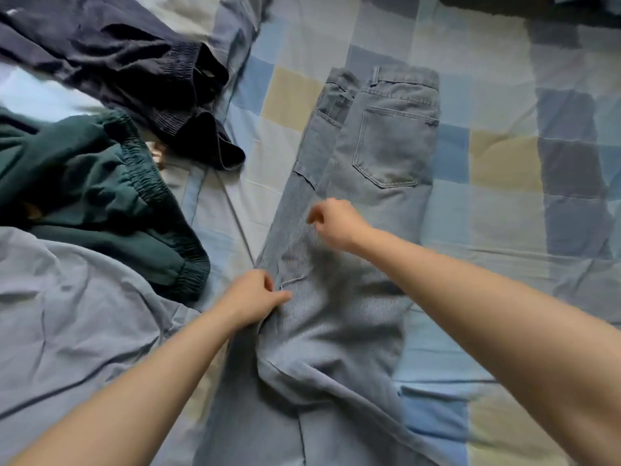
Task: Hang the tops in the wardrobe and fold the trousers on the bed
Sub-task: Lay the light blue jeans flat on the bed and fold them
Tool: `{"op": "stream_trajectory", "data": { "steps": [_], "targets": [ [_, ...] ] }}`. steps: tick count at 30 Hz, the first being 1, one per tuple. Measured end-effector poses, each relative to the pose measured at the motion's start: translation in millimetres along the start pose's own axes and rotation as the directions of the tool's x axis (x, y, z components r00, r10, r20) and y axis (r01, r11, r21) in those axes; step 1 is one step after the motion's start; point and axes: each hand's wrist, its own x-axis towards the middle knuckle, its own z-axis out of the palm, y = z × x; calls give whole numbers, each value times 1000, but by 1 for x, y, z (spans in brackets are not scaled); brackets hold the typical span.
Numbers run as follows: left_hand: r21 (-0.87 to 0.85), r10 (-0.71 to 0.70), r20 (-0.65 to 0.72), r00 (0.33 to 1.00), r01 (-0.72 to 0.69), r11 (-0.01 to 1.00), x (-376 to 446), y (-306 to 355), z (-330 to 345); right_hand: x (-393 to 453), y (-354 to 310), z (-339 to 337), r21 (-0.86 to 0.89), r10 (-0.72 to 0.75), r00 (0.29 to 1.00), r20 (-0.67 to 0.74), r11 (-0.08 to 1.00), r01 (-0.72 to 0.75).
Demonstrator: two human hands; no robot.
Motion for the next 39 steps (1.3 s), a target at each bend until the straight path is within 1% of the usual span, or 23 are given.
{"op": "stream_trajectory", "data": {
  "steps": [2,3,6,9,11,14,16,17,19,20,22,24,25,27,29,31,32,33,34,36,37,38,39],
  "targets": [
    [-25,33,-126,991,-36,999,21,21,-11,24,17,-26,-61,6,988,-154,998,-15],
    [-32,43,-160,986,-49,998,32,31,-13,34,26,-37,-134,10,982,-188,990,-35],
    [-121,85,-243,966,-117,986,63,60,-13,60,48,-64,-379,27,989,-148,922,-82],
    [-363,67,-302,951,-179,914,92,90,-12,84,61,-78,-573,-44,997,-69,819,-4],
    [-437,41,-289,956,-170,883,110,106,-12,100,63,-80,-672,-133,990,-37,737,74],
    [-416,98,-304,948,-225,881,120,116,-10,116,64,-85,-819,-199,980,15,560,126],
    [-295,200,-352,914,-311,904,120,109,-11,119,67,-92,-896,-236,972,23,426,125],
    [-246,248,-382,890,-357,901,118,103,-12,119,70,-97,-915,-261,965,-8,391,99],
    [-226,267,-442,856,-395,890,110,86,-13,119,69,-104,-911,-302,947,-109,411,26],
    [-267,229,-465,855,-383,884,109,82,-17,120,65,-110,-891,-335,927,-170,453,0],
    [-350,123,-463,878,-308,885,100,55,-16,120,47,-96,-859,-491,850,-191,502,97],
    [-298,120,-369,922,-239,924,95,37,-19,122,34,-83,-829,-612,775,-154,507,236],
    [-258,122,-308,943,-207,944,94,33,-24,124,32,-74,-795,-605,791,-94,524,306],
    [-238,93,-295,951,-167,957,102,42,-39,132,34,-59,-680,-485,874,12,637,363],
    [-328,68,-333,941,-183,927,120,68,-56,136,38,-55,-468,-386,922,12,813,347],
    [-533,36,-321,946,-212,819,142,96,-71,139,40,-59,-208,-393,911,-128,908,363],
    [-593,24,-314,949,-216,776,152,109,-76,141,44,-65,-109,-375,894,-243,927,359],
    [-595,18,-318,948,-215,774,162,121,-79,143,52,-74,-57,-316,876,-365,946,318],
    [-564,10,-335,942,-209,799,171,130,-80,145,63,-84,-57,-224,849,-479,973,224],
    [-507,-1,-381,925,-208,836,183,147,-79,150,90,-102,-116,11,771,-637,987,-110],
    [-494,8,-393,920,-218,842,187,153,-78,151,104,-110,-94,156,752,-641,956,-278],
    [-488,23,-390,921,-228,843,191,160,-77,151,117,-116,-27,313,745,-589,914,-405],
    [-482,31,-377,926,-225,847,193,162,-78,151,125,-120,70,441,750,-493,879,-472]
  ]
}}
